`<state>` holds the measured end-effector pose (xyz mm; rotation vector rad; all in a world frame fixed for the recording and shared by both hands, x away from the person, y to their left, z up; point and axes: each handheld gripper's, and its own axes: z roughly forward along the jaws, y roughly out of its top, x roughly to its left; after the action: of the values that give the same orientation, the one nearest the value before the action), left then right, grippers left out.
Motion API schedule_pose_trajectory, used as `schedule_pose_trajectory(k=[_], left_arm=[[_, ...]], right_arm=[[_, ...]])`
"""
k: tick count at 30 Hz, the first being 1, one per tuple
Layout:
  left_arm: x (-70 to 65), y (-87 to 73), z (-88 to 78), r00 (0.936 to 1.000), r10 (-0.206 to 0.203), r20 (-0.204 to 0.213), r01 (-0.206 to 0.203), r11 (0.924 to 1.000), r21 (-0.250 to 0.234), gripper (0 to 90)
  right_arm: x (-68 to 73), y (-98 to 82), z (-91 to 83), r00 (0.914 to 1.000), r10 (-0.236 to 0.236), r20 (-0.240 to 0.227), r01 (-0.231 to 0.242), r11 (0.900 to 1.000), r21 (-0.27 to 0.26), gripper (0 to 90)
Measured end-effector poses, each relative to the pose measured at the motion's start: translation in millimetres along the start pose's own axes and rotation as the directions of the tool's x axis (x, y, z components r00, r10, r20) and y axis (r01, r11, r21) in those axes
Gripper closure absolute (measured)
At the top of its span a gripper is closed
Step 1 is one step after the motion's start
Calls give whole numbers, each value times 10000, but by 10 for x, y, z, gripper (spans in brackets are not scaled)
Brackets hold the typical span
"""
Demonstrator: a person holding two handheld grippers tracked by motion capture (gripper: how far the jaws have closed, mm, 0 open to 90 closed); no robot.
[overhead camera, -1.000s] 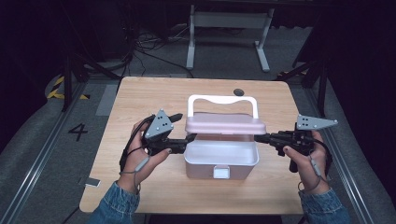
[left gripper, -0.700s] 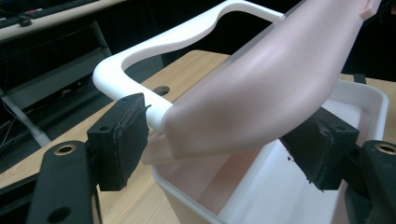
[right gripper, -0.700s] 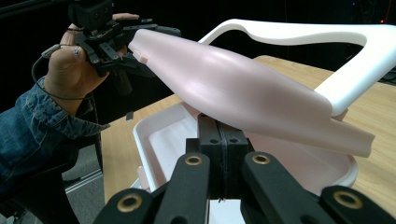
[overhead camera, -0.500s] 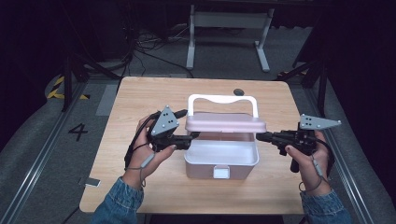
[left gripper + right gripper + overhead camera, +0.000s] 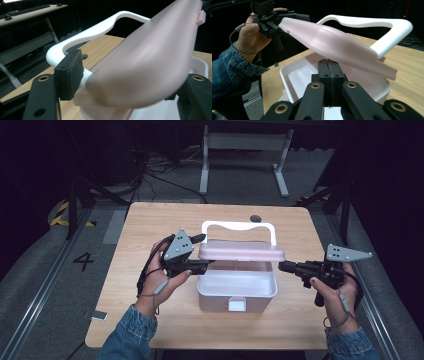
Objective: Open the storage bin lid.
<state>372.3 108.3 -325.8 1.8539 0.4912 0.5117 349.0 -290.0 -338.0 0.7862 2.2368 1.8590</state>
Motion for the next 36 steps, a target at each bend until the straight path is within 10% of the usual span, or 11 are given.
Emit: schedule_pose_trajectory(k=[25, 36], left_arm=[[217, 248, 123, 9988, -282, 395, 275, 9995, 182, 537], [423, 344, 284, 9963, -736, 446, 712, 9960, 532, 590]], right_arm=[[38, -76, -485, 9860, -299, 1640, 334, 9993, -188, 900], [-19, -160, -554, 9446, -898, 3157, 682, 9945, 790, 793]])
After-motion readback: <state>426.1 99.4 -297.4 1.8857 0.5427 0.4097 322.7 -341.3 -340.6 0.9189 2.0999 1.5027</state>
